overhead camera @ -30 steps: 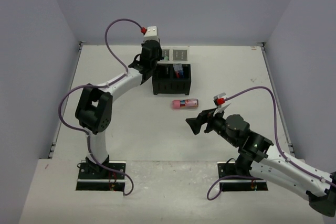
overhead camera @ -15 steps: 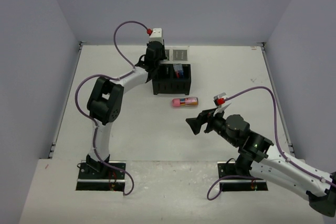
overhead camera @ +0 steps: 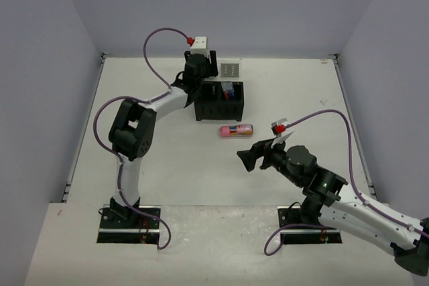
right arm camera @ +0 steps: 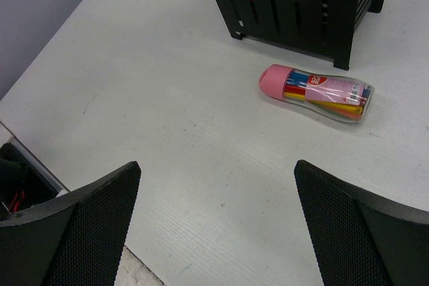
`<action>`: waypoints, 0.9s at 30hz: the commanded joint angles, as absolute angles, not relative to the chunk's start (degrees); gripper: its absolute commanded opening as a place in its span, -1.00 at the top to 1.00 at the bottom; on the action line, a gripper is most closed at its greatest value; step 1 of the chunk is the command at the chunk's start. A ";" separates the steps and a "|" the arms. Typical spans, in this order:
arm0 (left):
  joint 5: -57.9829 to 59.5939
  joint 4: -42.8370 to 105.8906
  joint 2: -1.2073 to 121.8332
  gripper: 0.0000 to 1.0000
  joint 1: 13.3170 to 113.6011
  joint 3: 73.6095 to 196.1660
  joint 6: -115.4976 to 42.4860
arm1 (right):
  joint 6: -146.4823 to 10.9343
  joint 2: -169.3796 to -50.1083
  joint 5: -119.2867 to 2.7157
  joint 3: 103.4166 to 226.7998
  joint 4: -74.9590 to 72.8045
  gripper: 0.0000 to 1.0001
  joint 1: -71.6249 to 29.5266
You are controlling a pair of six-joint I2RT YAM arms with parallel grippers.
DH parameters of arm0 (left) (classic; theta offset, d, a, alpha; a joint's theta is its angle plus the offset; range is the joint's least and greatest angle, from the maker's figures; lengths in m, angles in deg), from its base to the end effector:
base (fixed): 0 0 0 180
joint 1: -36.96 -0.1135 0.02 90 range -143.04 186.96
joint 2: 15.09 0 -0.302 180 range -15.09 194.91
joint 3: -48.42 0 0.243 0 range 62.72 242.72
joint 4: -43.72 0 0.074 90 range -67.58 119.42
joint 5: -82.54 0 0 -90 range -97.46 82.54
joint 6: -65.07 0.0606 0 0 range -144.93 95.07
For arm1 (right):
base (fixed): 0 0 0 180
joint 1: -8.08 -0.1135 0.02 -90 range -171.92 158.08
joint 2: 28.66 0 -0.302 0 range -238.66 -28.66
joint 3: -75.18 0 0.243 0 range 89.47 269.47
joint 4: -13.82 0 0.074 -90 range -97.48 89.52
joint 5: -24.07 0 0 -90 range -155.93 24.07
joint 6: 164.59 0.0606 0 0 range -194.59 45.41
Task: Sort the stationery into containers
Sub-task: Place the stationery in the storage box, then pick up the stationery from the center of the board.
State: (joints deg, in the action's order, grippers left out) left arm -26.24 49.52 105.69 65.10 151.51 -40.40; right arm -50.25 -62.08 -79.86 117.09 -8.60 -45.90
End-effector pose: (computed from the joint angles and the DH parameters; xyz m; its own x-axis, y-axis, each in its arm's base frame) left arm 0.4806 -0.2349 0.2721 -0.2201 -0.1687 -0.9608 0.1142 0.9737 -0.1971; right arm 0.0925 0.1024 0.2837 -0.3959 0.1357 -0.9082 -0.5317 0.7725 0.3472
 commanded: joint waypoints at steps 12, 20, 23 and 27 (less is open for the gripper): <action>-23.55 13.74 61.67 -1.00 65.17 129.15 -71.28 | -64.29 -82.97 -86.23 126.23 -9.99 -0.98 -45.91; -11.44 12.99 37.36 -1.00 65.35 109.81 -65.49 | -99.00 -99.14 -83.67 134.39 -12.40 -0.97 -45.69; -9.98 10.89 31.67 -1.00 65.35 108.21 -61.80 | -106.76 -103.78 -83.38 135.06 -11.03 -0.98 -43.77; -11.40 6.45 26.95 -1.00 65.35 108.31 -58.43 | -111.23 -107.90 -80.95 138.20 -11.03 -0.98 -40.88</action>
State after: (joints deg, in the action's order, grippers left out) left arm -13.05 10.11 31.48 65.28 107.67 -63.76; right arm -99.29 -105.22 -83.55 133.76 -12.04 -43.46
